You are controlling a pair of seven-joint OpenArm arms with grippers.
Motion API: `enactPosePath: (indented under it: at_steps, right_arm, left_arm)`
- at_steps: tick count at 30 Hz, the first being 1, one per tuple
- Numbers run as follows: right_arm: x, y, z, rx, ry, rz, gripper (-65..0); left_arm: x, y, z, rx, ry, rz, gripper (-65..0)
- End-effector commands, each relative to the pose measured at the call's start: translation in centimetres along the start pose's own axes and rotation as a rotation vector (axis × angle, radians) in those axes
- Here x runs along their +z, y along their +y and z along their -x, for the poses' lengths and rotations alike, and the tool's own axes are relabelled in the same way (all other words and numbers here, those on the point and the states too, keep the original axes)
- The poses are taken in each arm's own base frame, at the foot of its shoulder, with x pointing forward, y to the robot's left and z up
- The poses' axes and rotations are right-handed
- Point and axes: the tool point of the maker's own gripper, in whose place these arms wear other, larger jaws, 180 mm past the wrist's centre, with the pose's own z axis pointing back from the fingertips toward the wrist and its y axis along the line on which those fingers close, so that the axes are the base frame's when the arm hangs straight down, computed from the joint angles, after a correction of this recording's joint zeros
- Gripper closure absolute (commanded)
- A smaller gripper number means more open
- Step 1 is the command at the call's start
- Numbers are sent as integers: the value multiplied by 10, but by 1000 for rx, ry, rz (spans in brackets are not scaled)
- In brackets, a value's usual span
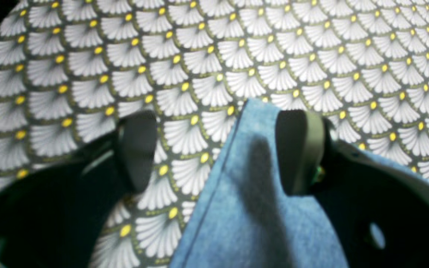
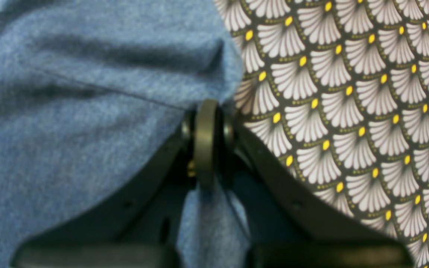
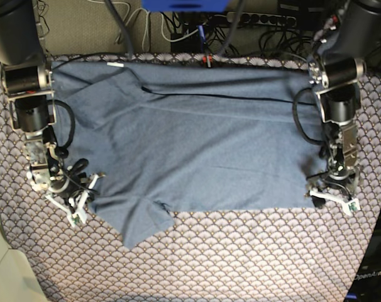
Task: Fold the T-shirt properly
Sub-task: 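Reach both grippers to the hem corners and grasp the hem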
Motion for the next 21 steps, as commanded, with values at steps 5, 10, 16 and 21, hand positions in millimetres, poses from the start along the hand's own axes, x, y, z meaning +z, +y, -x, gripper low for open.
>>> enactPosePath:
  at_steps: [5, 10, 16, 21]
  right_arm:
    - [4, -9, -10, 4, -33, 19, 0]
    - [4, -9, -9, 4, -29, 18, 0]
    - [4, -10, -9, 5, -27, 21, 0]
    - [5, -11, -8, 7, -26, 22, 0]
  left_arm:
    - [-9, -11, -18, 4, -49, 16, -484]
    - [-9, -30, -11, -101, -59, 64, -482]
    - [-8, -43, -2, -101, -46, 84, -475]
    - [-6, -40, 7, -104, -33, 83, -262]
